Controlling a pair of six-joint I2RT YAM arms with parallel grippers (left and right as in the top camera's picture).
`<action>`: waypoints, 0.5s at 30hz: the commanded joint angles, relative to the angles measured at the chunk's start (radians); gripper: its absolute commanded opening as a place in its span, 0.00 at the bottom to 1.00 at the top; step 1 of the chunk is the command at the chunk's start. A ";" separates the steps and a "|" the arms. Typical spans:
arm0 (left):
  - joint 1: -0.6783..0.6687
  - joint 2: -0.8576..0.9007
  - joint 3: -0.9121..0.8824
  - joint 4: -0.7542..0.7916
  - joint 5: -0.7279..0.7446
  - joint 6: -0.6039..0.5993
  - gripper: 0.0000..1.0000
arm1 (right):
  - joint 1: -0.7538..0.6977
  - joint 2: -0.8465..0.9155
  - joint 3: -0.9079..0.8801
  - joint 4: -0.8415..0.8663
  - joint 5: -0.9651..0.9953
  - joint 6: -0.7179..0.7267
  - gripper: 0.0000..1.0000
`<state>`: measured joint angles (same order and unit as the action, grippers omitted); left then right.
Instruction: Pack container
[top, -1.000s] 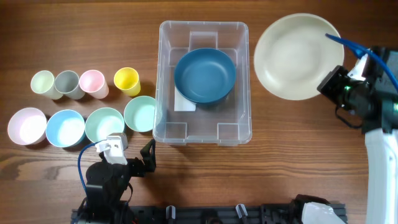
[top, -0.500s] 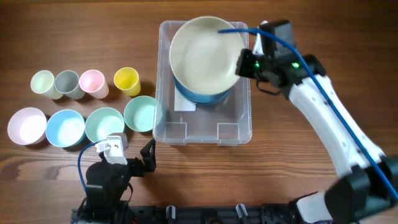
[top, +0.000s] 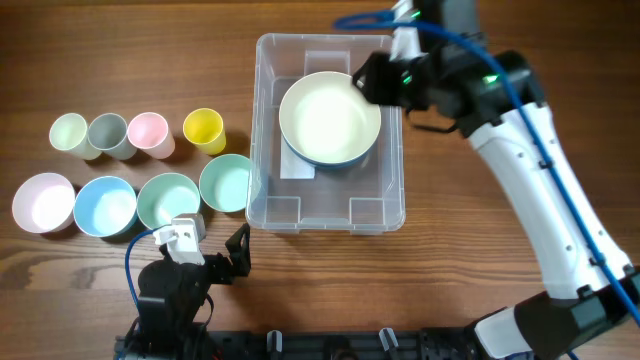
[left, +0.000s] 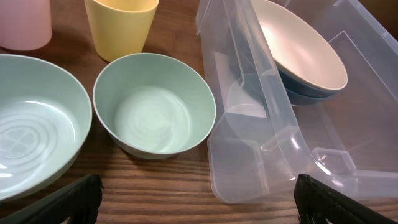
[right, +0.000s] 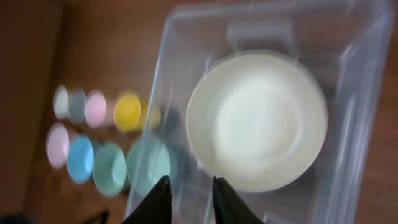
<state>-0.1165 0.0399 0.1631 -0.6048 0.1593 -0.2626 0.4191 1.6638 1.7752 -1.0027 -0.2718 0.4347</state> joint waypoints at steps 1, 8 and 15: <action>-0.004 -0.008 -0.005 0.003 0.015 0.021 1.00 | 0.132 0.085 -0.002 -0.065 0.103 -0.036 0.04; -0.004 -0.008 -0.005 0.003 0.016 0.020 1.00 | 0.226 0.338 -0.003 -0.142 0.071 -0.129 0.04; -0.004 -0.008 -0.005 0.003 0.015 0.020 1.00 | 0.232 0.452 -0.004 -0.125 0.011 -0.249 0.04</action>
<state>-0.1165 0.0399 0.1631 -0.6048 0.1589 -0.2626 0.6456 2.0892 1.7718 -1.1404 -0.2321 0.2462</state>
